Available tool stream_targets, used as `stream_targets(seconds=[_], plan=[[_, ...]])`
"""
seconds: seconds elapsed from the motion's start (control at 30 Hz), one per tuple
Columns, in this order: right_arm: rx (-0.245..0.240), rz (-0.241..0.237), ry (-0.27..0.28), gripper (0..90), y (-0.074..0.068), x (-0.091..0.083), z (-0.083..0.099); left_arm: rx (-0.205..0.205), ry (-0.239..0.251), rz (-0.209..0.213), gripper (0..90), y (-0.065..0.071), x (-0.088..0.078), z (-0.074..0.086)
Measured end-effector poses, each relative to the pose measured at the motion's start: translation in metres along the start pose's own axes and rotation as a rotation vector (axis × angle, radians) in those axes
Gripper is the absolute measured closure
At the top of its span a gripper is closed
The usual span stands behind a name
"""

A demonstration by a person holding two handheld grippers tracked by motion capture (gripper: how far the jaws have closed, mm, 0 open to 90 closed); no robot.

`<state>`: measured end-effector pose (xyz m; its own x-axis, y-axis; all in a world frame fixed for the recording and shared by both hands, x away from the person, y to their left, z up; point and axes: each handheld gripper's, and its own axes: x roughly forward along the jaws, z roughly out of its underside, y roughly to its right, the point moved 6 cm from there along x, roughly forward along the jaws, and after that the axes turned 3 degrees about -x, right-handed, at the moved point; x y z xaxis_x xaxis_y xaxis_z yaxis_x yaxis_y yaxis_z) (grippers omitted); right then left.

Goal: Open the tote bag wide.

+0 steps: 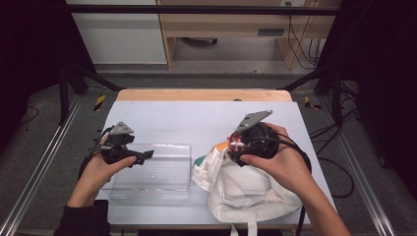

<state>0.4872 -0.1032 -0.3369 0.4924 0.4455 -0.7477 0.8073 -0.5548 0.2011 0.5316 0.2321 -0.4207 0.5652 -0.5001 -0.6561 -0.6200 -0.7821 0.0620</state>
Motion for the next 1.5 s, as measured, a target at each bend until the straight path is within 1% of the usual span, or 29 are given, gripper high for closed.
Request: stream_targets(seconds=[0.03, 0.07, 0.1, 0.17, 0.3, 0.4, 0.47, 0.67, 0.73, 0.8, 0.9, 1.0, 1.1, 1.17, 1.27, 1.33, 1.5], plan=[[-0.002, -0.012, 0.006, 23.8, -0.003, 0.001, -0.006, -0.013, -0.002, -0.002, 5.9, -0.001, -0.001, 0.001], [-0.004, -0.021, 0.014, 23.8, -0.005, 0.002, -0.011, -0.039, -0.006, -0.015, 6.0, -0.003, -0.002, 0.002], [-0.013, -0.026, 0.015, 23.8, -0.007, 0.004, -0.015, -0.056, -0.019, -0.03, 6.0, -0.005, -0.003, 0.004], [-0.033, -0.034, 0.011, 23.8, -0.013, 0.008, -0.022, -0.062, -0.021, -0.033, 6.0, -0.007, -0.004, 0.005], [-0.046, -0.062, 0.016, 23.8, -0.019, 0.017, -0.032, -0.07, -0.017, -0.028, 5.9, -0.009, -0.006, 0.006], [-0.045, -0.074, 0.026, 23.8, -0.018, 0.024, -0.038, -0.064, -0.019, -0.038, 5.9, -0.009, -0.006, 0.005], [-0.049, -0.083, 0.027, 23.9, -0.017, 0.03, -0.042, -0.06, -0.02, -0.036, 6.1, -0.009, -0.006, 0.005], [-0.052, -0.086, 0.027, 23.9, -0.014, 0.048, -0.05, -0.051, -0.033, -0.035, 6.0, -0.008, -0.004, 0.006], [-0.059, -0.089, 0.034, 23.9, -0.014, 0.052, -0.054, -0.05, -0.035, -0.04, 6.0, -0.007, -0.004, 0.007], [-0.062, -0.094, 0.044, 23.9, -0.014, 0.055, -0.058, -0.05, -0.033, -0.037, 5.9, -0.007, -0.005, 0.007], [-0.061, -0.099, 0.047, 23.9, -0.016, 0.06, -0.062, -0.051, -0.028, -0.04, 5.7, -0.007, -0.006, 0.006], [-0.07, -0.102, 0.042, 23.8, -0.017, 0.065, -0.065, -0.04, -0.03, -0.04, 5.6, -0.006, -0.006, 0.005], [-0.074, -0.112, 0.039, 23.9, -0.017, 0.071, -0.066, -0.053, -0.018, -0.046, 5.4, -0.008, -0.008, 0.005], [-0.069, -0.12, 0.04, 23.9, -0.018, 0.074, -0.066, -0.053, -0.016, -0.046, 5.4, -0.01, -0.009, 0.006], [-0.074, -0.125, 0.038, 23.9, -0.019, 0.078, -0.067, -0.063, -0.012, -0.051, 5.4, -0.014, -0.012, 0.007], [-0.068, -0.126, 0.042, 23.9, -0.02, 0.081, -0.069, -0.067, -0.008, -0.054, 5.3, -0.015, -0.014, 0.007], [-0.08, -0.141, 0.037, 23.9, -0.025, 0.086, -0.072, -0.078, 0.0, -0.058, 5.0, -0.019, -0.017, 0.008]])
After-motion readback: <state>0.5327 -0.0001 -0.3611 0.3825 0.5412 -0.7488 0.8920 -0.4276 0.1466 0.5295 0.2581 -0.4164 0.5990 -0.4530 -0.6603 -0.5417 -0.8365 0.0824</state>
